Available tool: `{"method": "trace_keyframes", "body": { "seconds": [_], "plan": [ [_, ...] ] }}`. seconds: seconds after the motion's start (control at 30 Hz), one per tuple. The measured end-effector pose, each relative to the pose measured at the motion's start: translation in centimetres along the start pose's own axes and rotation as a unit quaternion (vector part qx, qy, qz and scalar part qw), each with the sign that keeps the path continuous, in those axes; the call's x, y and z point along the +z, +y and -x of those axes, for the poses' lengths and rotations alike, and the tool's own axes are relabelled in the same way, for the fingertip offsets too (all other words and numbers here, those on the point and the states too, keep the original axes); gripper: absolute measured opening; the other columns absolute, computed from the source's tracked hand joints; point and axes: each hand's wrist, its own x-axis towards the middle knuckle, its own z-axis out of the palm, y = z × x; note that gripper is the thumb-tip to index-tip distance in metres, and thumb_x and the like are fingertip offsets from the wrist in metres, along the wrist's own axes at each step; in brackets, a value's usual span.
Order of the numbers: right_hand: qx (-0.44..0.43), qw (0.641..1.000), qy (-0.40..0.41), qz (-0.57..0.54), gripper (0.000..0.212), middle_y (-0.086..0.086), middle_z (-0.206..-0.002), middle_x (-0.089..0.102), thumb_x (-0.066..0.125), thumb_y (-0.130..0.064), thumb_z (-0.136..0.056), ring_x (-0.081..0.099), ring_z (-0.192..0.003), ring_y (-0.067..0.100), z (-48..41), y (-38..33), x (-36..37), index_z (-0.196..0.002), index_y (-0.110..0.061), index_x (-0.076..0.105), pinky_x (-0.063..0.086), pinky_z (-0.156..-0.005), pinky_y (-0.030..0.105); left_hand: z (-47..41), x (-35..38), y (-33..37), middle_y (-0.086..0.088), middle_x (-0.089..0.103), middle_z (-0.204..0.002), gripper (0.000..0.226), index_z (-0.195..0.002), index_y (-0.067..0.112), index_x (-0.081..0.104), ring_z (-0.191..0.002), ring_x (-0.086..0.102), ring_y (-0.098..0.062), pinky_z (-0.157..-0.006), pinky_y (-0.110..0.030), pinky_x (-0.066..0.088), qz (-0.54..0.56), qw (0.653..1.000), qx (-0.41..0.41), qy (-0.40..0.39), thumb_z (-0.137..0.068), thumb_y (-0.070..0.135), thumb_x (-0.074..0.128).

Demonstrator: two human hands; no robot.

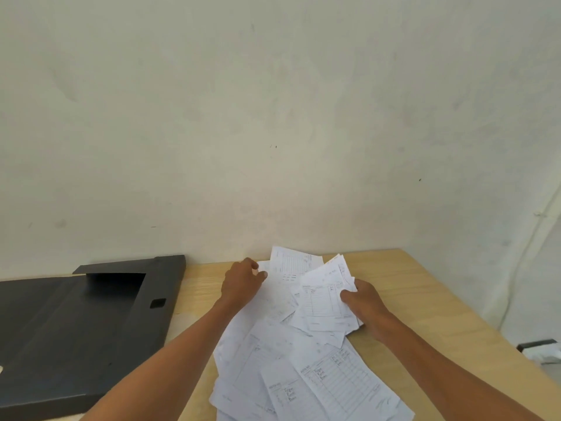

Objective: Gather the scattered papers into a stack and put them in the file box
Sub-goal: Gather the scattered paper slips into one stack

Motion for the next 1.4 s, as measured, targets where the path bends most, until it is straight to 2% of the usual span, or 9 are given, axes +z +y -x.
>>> {"method": "trace_keyframes", "body": {
  "seconds": [0.13,0.37,0.47,0.67,0.8,1.0,1.23,1.3,1.4],
  "plan": [
    [0.0,1.0,0.007,0.012,0.026,0.004,-0.101,0.073,0.048,-0.005,-0.091,0.071,-0.097,0.028,-1.4,0.6,-0.1,-0.106,-0.015,0.066,0.059,-0.082,0.045,-2.6,2.6,2.2,-0.021,0.053,-0.141,0.089,-0.142,0.002,0.043,-0.133,0.049,-0.038,-0.102,-0.043,0.045,-0.043,0.997,-0.057,-0.034,-0.084,0.063,0.071],
    [-0.001,1.0,0.012,0.023,0.021,0.0,-0.094,0.075,0.051,-0.014,-0.086,0.071,-0.094,0.029,-2.1,1.3,0.5,-0.096,-0.022,0.067,0.058,-0.082,0.046,-5.3,3.4,4.4,-0.014,0.064,-0.127,0.065,-0.125,-0.001,0.055,-0.118,0.063,-0.032,-0.09,-0.037,0.052,-0.054,0.991,-0.073,-0.1,-0.077,0.026,0.09],
    [-0.003,1.0,0.01,0.022,0.022,-0.003,-0.095,0.075,0.051,-0.016,-0.086,0.071,-0.091,0.025,-2.3,1.4,0.6,-0.1,-0.024,0.067,0.057,-0.086,0.048,-5.3,3.6,3.9,-0.015,0.066,-0.124,0.06,-0.123,0.001,0.058,-0.117,0.064,-0.034,-0.098,-0.041,0.053,-0.037,0.991,-0.086,-0.097,-0.077,0.025,0.088],
    [-0.03,0.997,0.048,-0.053,0.025,0.003,-0.097,0.07,0.047,-0.003,-0.092,0.064,-0.083,0.02,-1.3,0.1,0.1,-0.109,-0.013,0.063,0.051,-0.067,0.033,-5.3,2.0,2.5,-0.017,0.067,-0.125,0.039,-0.124,0.0,0.06,-0.112,0.065,-0.036,-0.097,-0.05,0.056,0.183,0.981,-0.056,-0.019,-0.089,0.009,0.075],
    [-0.055,0.988,0.071,-0.123,0.036,0.002,-0.113,0.07,0.044,-0.003,-0.093,0.067,-0.102,0.023,-0.8,-1.9,0.0,-0.122,-0.015,0.061,0.059,-0.08,0.042,-3.7,-2.5,3.3,-0.01,0.062,-0.13,0.043,-0.134,0.005,0.053,-0.112,0.061,-0.028,-0.091,-0.042,0.053,0.294,0.951,-0.008,0.096,-0.095,0.013,0.068],
    [-0.096,0.973,0.114,-0.175,0.037,-0.001,-0.115,0.069,0.039,-0.003,-0.092,0.068,-0.099,0.021,1.2,-5.6,1.3,-0.116,-0.024,0.058,0.059,-0.085,0.053,0.2,-8.0,4.6,0.002,0.064,-0.127,0.039,-0.137,0.012,0.056,-0.111,0.062,-0.019,-0.089,-0.033,0.05,0.385,0.905,0.08,0.16,-0.099,0.019,0.064],
    [-0.15,0.963,0.148,-0.17,0.037,0.004,-0.122,0.065,0.036,-0.002,-0.096,0.062,-0.089,0.021,4.7,-8.5,3.3,-0.125,-0.015,0.054,0.045,-0.058,0.025,3.6,-10.5,5.4,-0.002,0.071,-0.13,0.044,-0.136,0.02,0.061,-0.121,0.067,-0.028,-0.101,-0.054,0.055,0.486,0.867,0.076,0.076,-0.093,0.02,0.072],
    [-0.131,0.971,0.122,-0.156,0.042,0.005,-0.123,0.064,0.037,-0.003,-0.095,0.062,-0.09,0.021,5.2,-8.9,3.2,-0.133,-0.015,0.051,0.048,-0.058,0.027,4.4,-10.5,5.3,-0.003,0.072,-0.128,0.042,-0.135,0.018,0.062,-0.118,0.068,-0.028,-0.1,-0.053,0.055,0.5,0.862,0.058,0.053,-0.094,0.016,0.072],
    [-0.035,0.983,-0.022,-0.181,0.043,0.007,-0.116,0.067,0.041,-0.003,-0.093,0.065,-0.097,0.027,6.1,-8.6,3.5,-0.131,-0.019,0.055,0.058,-0.074,0.042,6.2,-9.0,4.8,-0.004,0.071,-0.128,0.041,-0.134,0.017,0.061,-0.115,0.068,-0.03,-0.102,-0.054,0.054,0.475,0.878,0.016,0.057,-0.094,0.018,0.072]
  ]
}}
